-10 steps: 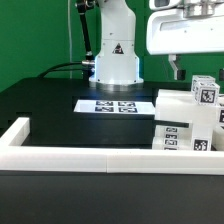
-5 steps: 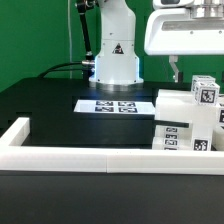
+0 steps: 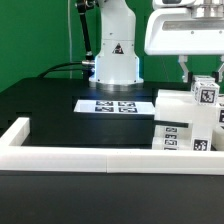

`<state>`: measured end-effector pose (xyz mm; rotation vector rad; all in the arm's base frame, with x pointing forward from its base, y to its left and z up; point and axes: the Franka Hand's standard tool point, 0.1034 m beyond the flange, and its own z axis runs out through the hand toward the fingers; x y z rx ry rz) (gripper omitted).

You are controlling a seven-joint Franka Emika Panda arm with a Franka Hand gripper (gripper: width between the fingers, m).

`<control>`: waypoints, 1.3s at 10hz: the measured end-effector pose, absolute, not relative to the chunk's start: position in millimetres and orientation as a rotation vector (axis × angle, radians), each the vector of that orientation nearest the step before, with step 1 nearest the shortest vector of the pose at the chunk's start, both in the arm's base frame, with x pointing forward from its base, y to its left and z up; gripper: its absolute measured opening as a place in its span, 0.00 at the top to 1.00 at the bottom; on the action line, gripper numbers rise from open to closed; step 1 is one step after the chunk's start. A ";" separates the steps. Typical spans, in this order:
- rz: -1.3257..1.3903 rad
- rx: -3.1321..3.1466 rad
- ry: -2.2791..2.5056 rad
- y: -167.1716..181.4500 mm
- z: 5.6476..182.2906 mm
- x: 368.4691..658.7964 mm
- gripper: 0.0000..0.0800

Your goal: Assemble chair

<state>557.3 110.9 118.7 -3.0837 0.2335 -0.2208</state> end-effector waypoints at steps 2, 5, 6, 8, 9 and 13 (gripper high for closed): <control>-0.219 -3.074 0.292 111.1 118.7 557.3 0.64; -0.209 -3.008 0.631 111.9 118.5 557.2 0.64; -0.205 -2.969 0.766 112.7 118.6 557.3 0.64; -0.205 -2.904 0.953 113.6 119.2 558.1 0.64; -0.205 -2.902 0.960 113.6 119.1 558.0 0.56; -0.207 -2.899 0.955 111.1 123.0 556.9 0.20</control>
Offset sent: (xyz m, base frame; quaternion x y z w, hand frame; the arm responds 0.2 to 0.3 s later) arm 0.0000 0.0000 0.0000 0.0000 0.0000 0.1938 0.9810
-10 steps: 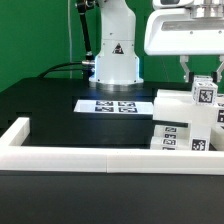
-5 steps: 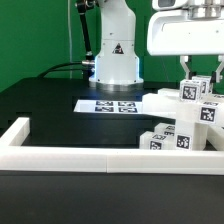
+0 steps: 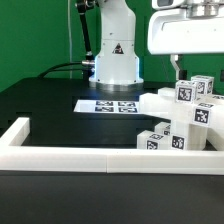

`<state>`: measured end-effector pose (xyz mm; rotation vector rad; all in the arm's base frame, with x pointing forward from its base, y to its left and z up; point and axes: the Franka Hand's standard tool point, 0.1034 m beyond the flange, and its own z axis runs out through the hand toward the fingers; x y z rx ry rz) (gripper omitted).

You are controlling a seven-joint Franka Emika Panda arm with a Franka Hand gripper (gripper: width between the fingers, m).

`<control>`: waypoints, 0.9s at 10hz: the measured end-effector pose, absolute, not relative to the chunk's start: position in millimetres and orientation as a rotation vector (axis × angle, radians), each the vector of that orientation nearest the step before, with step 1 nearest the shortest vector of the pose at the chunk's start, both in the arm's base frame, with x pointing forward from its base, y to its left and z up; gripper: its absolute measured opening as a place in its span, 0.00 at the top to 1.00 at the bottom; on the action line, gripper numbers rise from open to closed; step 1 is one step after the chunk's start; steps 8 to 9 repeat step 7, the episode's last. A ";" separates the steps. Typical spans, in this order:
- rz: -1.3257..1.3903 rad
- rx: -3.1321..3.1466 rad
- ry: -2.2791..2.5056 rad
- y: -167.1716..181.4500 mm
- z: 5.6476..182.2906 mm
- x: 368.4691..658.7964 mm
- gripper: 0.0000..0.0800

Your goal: Assemble chair

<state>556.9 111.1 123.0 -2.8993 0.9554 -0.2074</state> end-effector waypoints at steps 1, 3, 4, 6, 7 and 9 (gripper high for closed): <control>-0.207 -2.894 0.955 112.0 126.4 555.5 0.20; -0.203 -2.886 0.956 115.2 132.2 554.6 0.19; -0.201 -2.889 0.957 115.0 130.4 554.2 0.19; -0.200 -2.890 0.957 114.8 129.9 554.1 0.19; -0.199 -2.890 0.957 114.8 129.5 554.0 0.19; -0.199 -2.890 0.957 114.8 129.5 554.0 0.19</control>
Offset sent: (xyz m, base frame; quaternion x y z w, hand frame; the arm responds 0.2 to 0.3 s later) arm 0.0000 0.0000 0.0000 0.0000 0.0000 0.0000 1.0000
